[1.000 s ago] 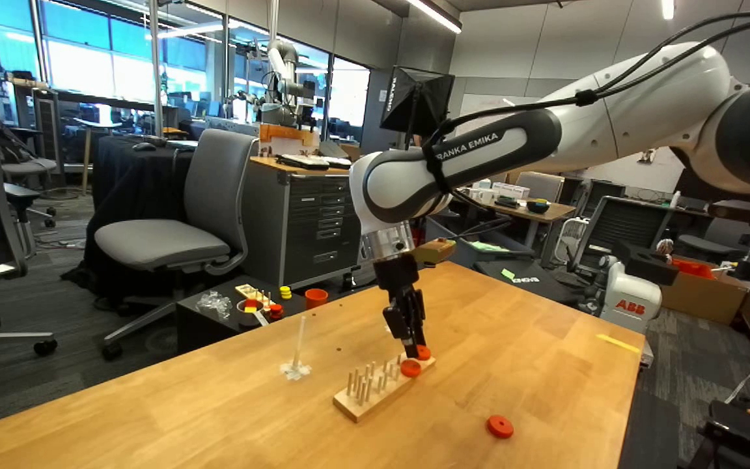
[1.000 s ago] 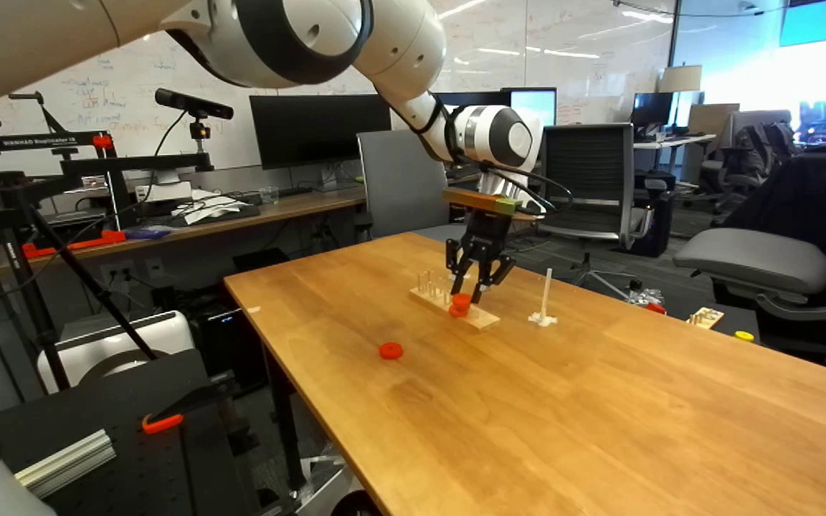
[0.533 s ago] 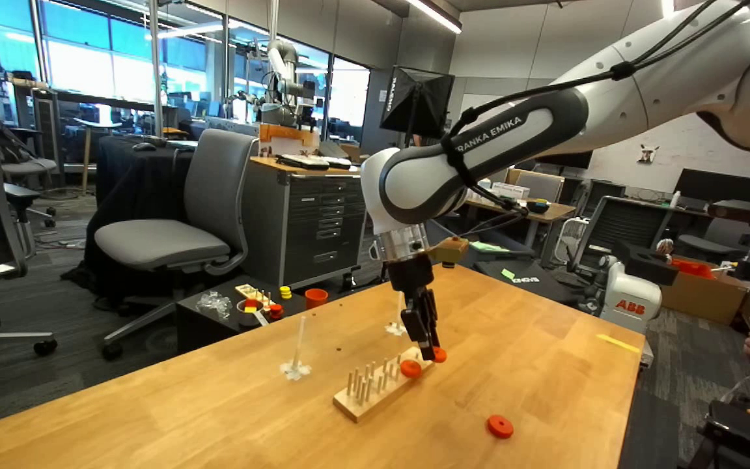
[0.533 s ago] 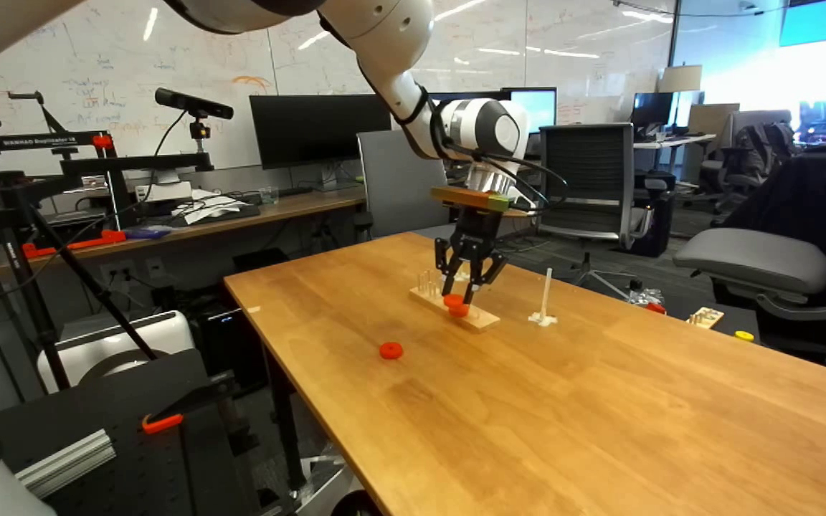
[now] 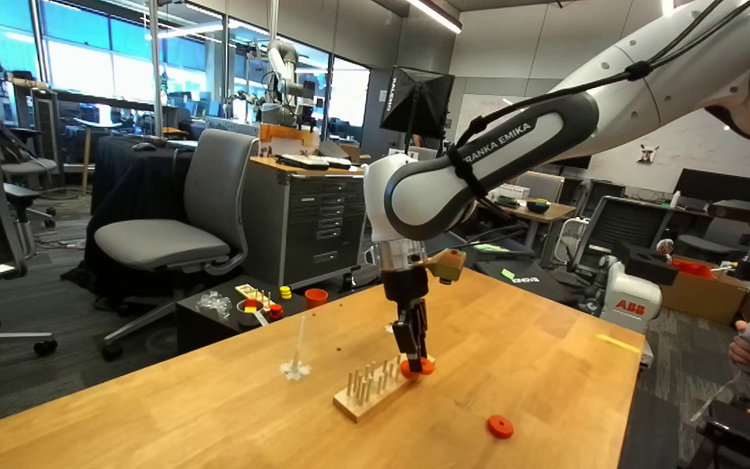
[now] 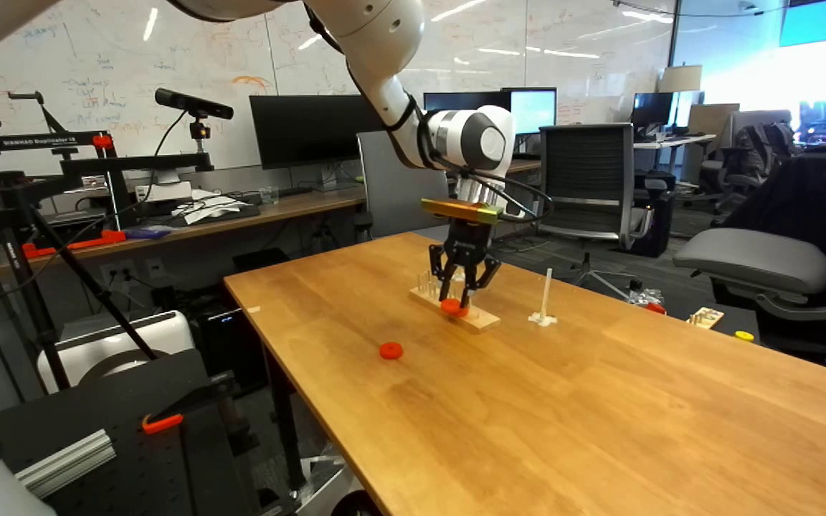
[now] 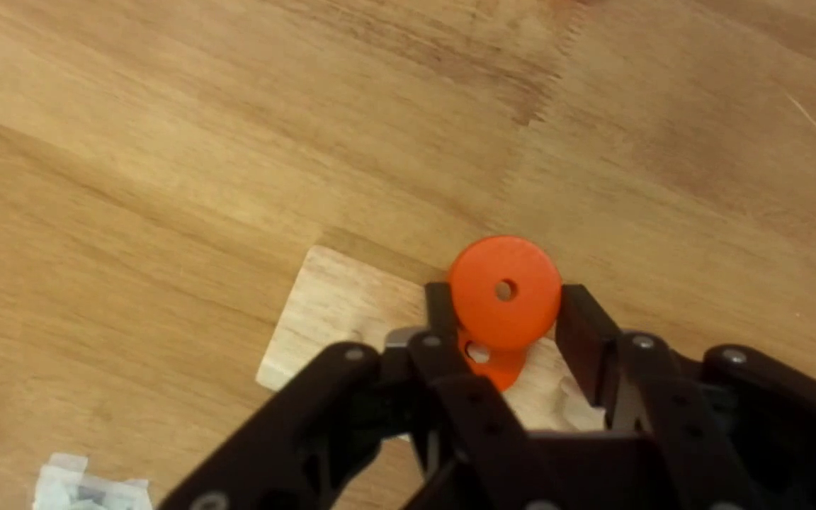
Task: Pick up two orange small objects from the table and put them on top of each other on the wooden holder.
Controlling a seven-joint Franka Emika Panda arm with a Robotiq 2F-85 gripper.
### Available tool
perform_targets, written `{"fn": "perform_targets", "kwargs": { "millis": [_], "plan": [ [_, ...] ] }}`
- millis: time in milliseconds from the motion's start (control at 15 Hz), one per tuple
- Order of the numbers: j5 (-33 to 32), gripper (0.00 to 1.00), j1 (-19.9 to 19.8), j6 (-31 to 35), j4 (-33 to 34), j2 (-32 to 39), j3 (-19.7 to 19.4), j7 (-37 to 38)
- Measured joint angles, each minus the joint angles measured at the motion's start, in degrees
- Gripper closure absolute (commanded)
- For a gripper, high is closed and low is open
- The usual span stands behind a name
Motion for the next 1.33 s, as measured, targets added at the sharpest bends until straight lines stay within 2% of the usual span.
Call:
{"fn": "perform_targets", "kwargs": {
  "millis": [600, 1333],
  "plan": [
    [0.0, 0.84, 0.3, 1.3, -1.8, -2.0, 0.1, 0.3],
    [0.1, 0.84, 0.3, 1.3, -1.0, -2.1, 0.1, 4.4]
  ]
}}
